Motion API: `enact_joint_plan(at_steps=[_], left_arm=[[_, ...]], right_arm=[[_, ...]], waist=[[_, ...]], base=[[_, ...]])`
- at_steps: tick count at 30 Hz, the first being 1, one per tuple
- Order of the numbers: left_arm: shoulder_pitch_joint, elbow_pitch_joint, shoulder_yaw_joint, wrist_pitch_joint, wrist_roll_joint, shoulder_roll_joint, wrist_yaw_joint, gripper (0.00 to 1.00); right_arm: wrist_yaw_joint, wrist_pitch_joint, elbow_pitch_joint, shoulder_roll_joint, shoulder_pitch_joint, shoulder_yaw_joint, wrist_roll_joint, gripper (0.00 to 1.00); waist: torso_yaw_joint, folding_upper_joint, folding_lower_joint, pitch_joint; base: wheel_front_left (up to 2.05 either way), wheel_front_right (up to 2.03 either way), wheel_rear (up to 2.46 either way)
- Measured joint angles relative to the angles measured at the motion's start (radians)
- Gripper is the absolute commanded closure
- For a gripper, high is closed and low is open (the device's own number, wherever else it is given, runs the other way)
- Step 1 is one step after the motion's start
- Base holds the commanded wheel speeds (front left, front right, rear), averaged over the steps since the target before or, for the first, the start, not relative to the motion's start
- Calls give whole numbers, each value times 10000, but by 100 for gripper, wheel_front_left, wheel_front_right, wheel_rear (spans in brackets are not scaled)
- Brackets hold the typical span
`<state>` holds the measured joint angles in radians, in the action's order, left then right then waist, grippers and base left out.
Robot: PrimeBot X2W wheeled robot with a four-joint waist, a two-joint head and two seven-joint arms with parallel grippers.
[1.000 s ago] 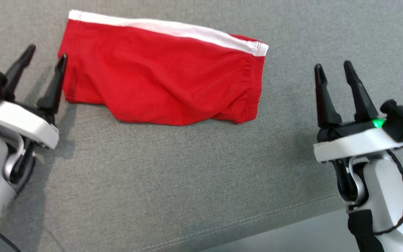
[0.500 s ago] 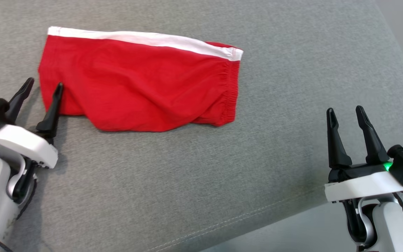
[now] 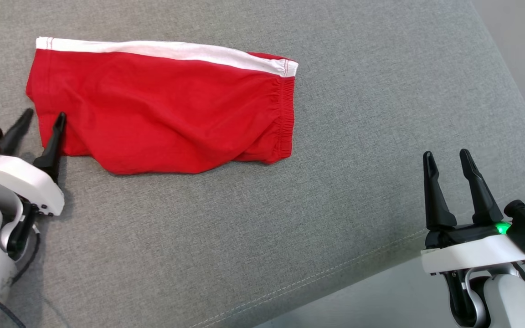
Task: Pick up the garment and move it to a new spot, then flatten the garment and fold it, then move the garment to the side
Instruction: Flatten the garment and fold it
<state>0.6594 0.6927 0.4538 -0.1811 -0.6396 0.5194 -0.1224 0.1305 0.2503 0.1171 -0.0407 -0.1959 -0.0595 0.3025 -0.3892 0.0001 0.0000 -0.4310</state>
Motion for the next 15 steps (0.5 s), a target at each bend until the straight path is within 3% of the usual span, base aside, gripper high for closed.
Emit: enact_joint_plan(at_steps=[1, 15], left_arm=[[0, 4, 42, 88, -88, -48, 0, 99], [-244, -15, 593, 2, -943, -393, -10, 100]], right_arm=[[0, 0, 25, 2, 0, -25, 10, 0], [0, 0, 456, 2, -228, -77, 56, 0]], waist=[[28, 0, 0, 22], [419, 0, 0, 537]], base=[[0, 0, 0], [0, 0, 0]])
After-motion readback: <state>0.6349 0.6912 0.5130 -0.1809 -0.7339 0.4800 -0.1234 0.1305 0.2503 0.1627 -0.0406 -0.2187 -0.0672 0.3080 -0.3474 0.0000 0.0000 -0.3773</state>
